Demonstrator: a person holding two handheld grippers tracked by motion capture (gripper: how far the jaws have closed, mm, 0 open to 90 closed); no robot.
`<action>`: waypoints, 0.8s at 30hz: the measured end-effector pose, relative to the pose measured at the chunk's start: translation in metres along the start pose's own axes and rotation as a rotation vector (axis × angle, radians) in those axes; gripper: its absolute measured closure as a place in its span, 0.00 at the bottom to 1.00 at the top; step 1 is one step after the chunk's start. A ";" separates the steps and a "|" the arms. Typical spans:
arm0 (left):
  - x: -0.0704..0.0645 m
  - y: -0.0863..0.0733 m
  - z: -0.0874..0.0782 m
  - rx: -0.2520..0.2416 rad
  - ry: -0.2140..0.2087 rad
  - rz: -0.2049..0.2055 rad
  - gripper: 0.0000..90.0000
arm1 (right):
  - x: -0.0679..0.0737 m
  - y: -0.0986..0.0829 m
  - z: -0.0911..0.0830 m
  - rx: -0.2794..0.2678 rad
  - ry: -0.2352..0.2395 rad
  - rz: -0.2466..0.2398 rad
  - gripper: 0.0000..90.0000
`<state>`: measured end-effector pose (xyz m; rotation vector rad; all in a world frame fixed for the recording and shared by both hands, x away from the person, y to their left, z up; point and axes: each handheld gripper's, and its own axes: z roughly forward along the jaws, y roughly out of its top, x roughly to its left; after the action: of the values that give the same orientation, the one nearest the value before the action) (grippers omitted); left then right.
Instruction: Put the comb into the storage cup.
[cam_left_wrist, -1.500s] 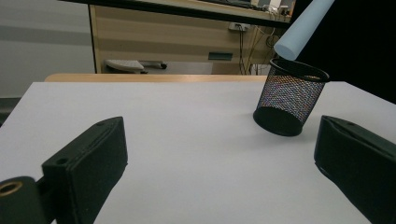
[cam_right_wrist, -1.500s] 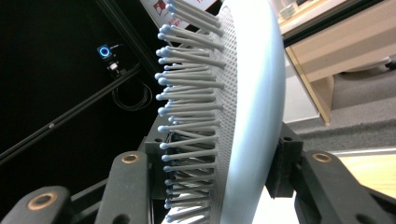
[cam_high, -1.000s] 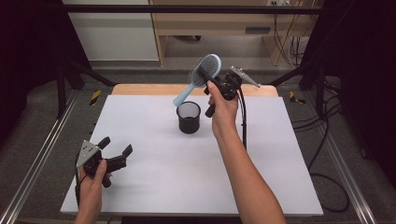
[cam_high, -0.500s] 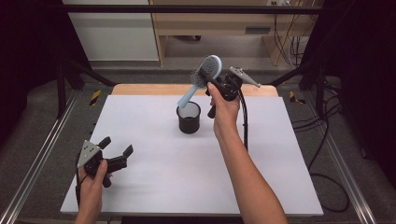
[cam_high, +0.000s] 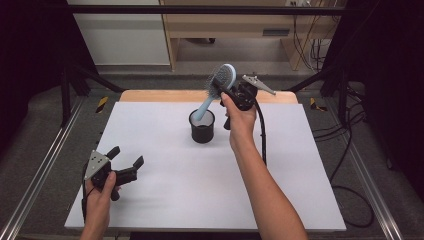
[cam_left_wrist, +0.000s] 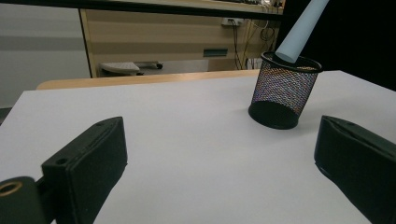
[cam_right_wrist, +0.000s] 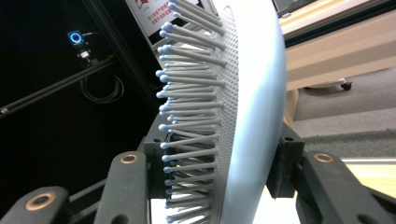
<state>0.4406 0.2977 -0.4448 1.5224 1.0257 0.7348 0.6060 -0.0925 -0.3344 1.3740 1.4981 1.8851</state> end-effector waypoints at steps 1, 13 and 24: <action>0.000 0.000 0.000 0.000 0.000 0.001 0.03 | -0.001 -0.001 0.000 0.004 -0.002 0.002 0.59; 0.000 0.000 0.001 0.002 -0.001 0.002 0.03 | -0.011 -0.012 0.002 0.037 -0.027 -0.011 0.59; 0.000 0.000 -0.001 -0.009 -0.045 0.004 0.02 | -0.017 -0.021 0.003 0.050 -0.045 -0.010 0.58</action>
<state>0.4400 0.2981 -0.4442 1.5274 0.9845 0.7037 0.6105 -0.0965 -0.3613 1.4179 1.5371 1.8105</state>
